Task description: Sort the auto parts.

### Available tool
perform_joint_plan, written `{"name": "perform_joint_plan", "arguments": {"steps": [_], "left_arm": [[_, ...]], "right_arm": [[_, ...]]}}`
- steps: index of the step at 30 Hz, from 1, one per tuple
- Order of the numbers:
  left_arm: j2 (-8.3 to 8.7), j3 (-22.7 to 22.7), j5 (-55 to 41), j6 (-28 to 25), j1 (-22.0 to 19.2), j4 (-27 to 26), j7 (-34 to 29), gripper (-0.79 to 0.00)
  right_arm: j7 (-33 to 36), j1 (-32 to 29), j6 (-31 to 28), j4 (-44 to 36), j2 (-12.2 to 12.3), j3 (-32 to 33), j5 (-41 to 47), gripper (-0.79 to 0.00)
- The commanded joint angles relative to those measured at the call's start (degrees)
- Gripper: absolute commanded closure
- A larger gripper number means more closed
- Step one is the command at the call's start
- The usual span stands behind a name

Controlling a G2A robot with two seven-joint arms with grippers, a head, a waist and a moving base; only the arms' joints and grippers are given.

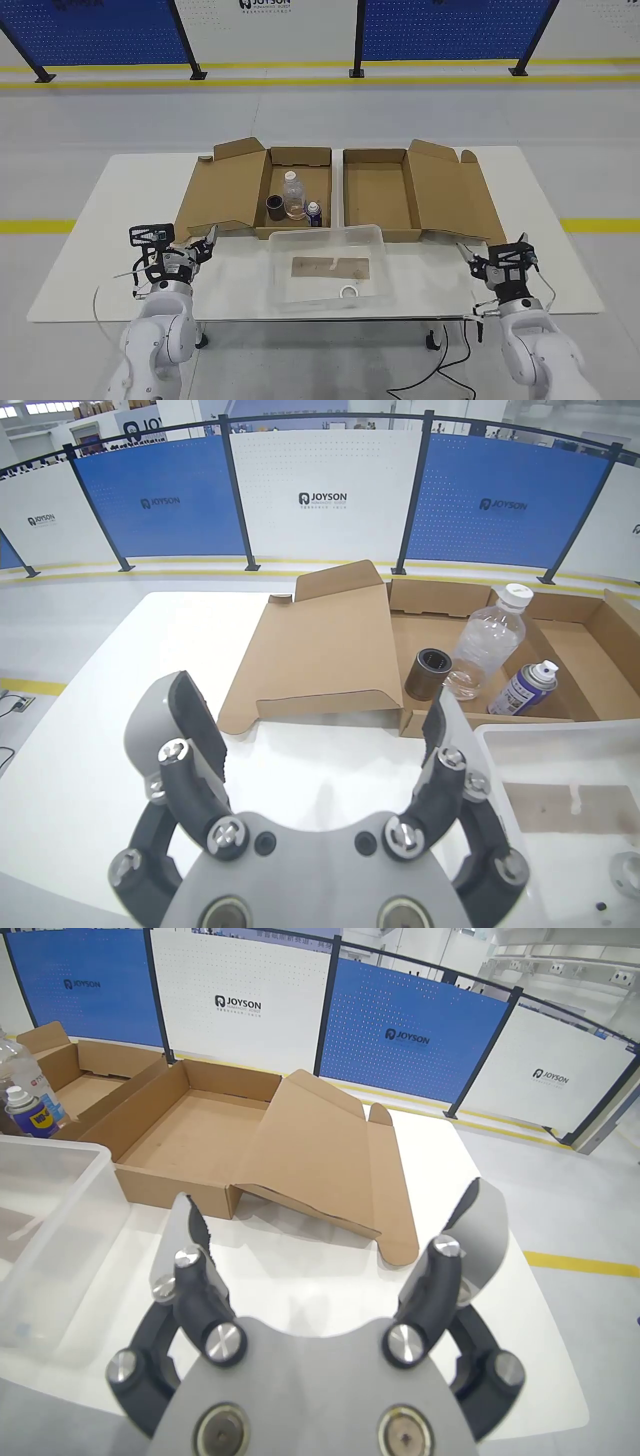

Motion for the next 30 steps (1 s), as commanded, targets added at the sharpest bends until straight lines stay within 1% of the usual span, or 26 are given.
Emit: {"name": "perform_joint_plan", "arguments": {"steps": [1,3,6,9,12,15,17,20,23,30], "left_arm": [[0.0,0.0,0.0,0.0,0.0,0.0,0.0,-0.785],[0.0,0.0,0.0,0.0,0.0,0.0,0.0,-0.785],[0.0,0.0,0.0,0.0,0.0,0.0,0.0,-0.785],[0.0,0.0,0.0,0.0,0.0,0.0,0.0,-0.785],[0.0,0.0,0.0,0.0,0.0,0.0,0.0,-0.785],[0.0,0.0,0.0,0.0,0.0,0.0,0.0,-0.785],[0.0,0.0,0.0,0.0,0.0,0.0,0.0,-0.785],[0.0,0.0,0.0,0.0,0.0,0.0,0.0,-0.785],[0.0,0.0,0.0,0.0,0.0,0.0,0.0,-0.785],[0.0,0.0,0.0,0.0,0.0,0.0,0.0,-0.785]], "right_arm": [[0.4,0.3,-1.8,-0.9,0.1,0.1,-1.4,-0.785],[2.3,1.1,-3.3,-2.3,0.1,-0.1,-1.0,-0.785],[7.3,2.7,-6.5,-4.8,0.2,-1.1,-0.2,-0.785],[14.3,5.2,-10.5,-7.7,0.3,-2.7,1.1,-0.785],[22.8,8.3,-14.2,-10.5,0.3,-4.7,4.1,-0.785],[29.7,12.0,-16.7,-12.5,0.2,-7.0,8.1,-0.785],[32.7,15.3,-17.6,-13.2,0.1,-8.1,10.1,-0.785],[36.9,20.2,-18.0,-13.0,0.0,-10.0,13.1,-0.785],[40.8,24.7,-19.5,-11.7,-0.1,-12.1,13.9,-0.785],[49.5,32.1,-19.2,-6.2,-0.6,-18.5,14.9,-0.785]]}}
